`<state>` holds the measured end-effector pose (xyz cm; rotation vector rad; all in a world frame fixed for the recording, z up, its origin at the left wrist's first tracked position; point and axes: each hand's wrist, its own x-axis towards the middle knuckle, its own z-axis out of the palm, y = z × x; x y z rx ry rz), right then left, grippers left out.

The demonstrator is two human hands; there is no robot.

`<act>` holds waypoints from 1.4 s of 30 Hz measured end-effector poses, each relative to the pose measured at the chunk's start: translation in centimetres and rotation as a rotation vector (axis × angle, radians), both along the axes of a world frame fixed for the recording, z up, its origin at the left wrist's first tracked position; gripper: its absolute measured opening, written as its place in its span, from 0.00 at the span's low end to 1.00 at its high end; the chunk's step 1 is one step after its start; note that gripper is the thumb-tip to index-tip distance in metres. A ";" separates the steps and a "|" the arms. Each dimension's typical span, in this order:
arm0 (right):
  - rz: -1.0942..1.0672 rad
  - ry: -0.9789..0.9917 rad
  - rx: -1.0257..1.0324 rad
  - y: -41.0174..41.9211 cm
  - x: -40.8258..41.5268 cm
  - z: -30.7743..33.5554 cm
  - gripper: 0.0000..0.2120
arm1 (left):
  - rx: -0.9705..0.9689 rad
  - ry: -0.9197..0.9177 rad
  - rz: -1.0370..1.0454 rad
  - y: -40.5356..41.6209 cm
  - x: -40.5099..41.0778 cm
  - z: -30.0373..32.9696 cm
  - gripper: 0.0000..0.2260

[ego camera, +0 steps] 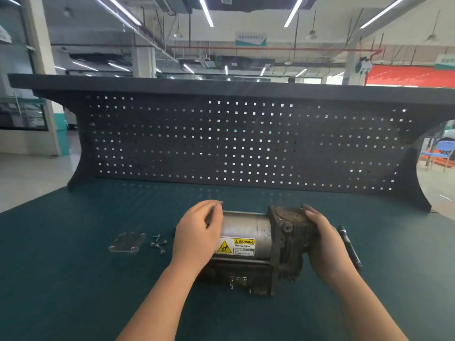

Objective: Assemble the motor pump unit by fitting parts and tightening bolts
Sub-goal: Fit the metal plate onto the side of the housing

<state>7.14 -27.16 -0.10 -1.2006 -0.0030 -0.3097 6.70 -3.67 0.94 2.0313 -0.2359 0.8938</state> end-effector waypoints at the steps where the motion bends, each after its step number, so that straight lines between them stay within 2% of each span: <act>1: 0.024 0.001 0.019 0.0 0.1 -0.1 0.12 | -0.168 0.025 -0.057 0.5 0.0 0.2 0.13; 3: 0.048 0.009 0.028 0.1 0.1 -0.2 0.13 | -0.462 0.083 -0.093 2.2 0.2 0.6 0.13; 4: 0.052 0.002 0.034 0.2 0.0 -0.2 0.13 | -0.506 0.097 -0.014 3.4 0.6 0.6 0.13; 6: 0.057 -0.022 0.056 0.4 -0.4 0.0 0.13 | -0.328 0.197 0.280 6.7 1.7 0.2 0.12; 8: 0.052 -0.053 0.064 0.5 -0.8 0.1 0.13 | -0.052 0.496 0.520 10.2 3.0 -1.1 0.14; 10: 0.056 -0.083 0.068 0.4 -1.0 -0.2 0.14 | 0.124 0.853 0.579 12.8 3.7 -2.7 0.23; 12: 0.062 -0.088 0.081 0.3 -1.0 -0.4 0.14 | 0.235 0.995 0.572 14.3 4.2 -4.5 0.31; 14: 0.067 -0.079 0.074 0.3 -0.9 -0.4 0.14 | 0.267 0.962 0.611 15.0 4.5 -5.7 0.30; 18: 0.066 -0.094 0.064 0.2 -0.9 -0.4 0.14 | 0.167 0.855 0.699 15.3 5.1 -6.2 0.24; 22: 0.043 -0.076 0.067 0.1 -0.8 -0.7 0.14 | -0.038 0.787 0.719 14.9 4.4 -5.4 0.25; 24: 0.045 -0.076 0.068 0.1 -0.8 -0.6 0.14 | -0.145 0.651 0.687 14.2 3.6 -3.9 0.24; 27: 0.058 -0.092 0.065 0.3 -0.9 -0.4 0.13 | -0.204 0.279 0.420 10.8 1.5 0.2 0.21; 29: 0.054 -0.105 0.068 0.4 -0.9 -0.5 0.13 | -0.135 0.078 0.160 6.5 -0.5 3.0 0.22; 30: 0.056 -0.108 0.068 0.4 -0.9 -0.5 0.12 | -0.058 0.032 0.040 3.9 -1.6 4.2 0.24; 33: 0.076 -0.108 0.057 0.4 -1.1 -0.5 0.14 | 0.217 -0.020 -0.244 -3.1 -3.4 5.5 0.27; 35: 0.097 -0.115 0.031 0.3 -1.3 -0.5 0.17 | 0.327 -0.025 -0.300 -6.4 -3.4 5.7 0.29; 37: 0.135 -0.120 0.023 0.1 -1.5 -0.4 0.17 | 0.326 0.053 -0.327 -8.0 -2.5 5.3 0.30; 40: 0.209 -0.063 0.108 -0.5 -1.6 -0.2 0.31 | 0.263 0.184 -0.401 -8.8 -1.5 4.5 0.30; 42: 0.238 -0.031 0.122 -0.6 -1.5 0.0 0.38 | 0.274 0.176 -0.392 -9.0 -1.3 4.1 0.28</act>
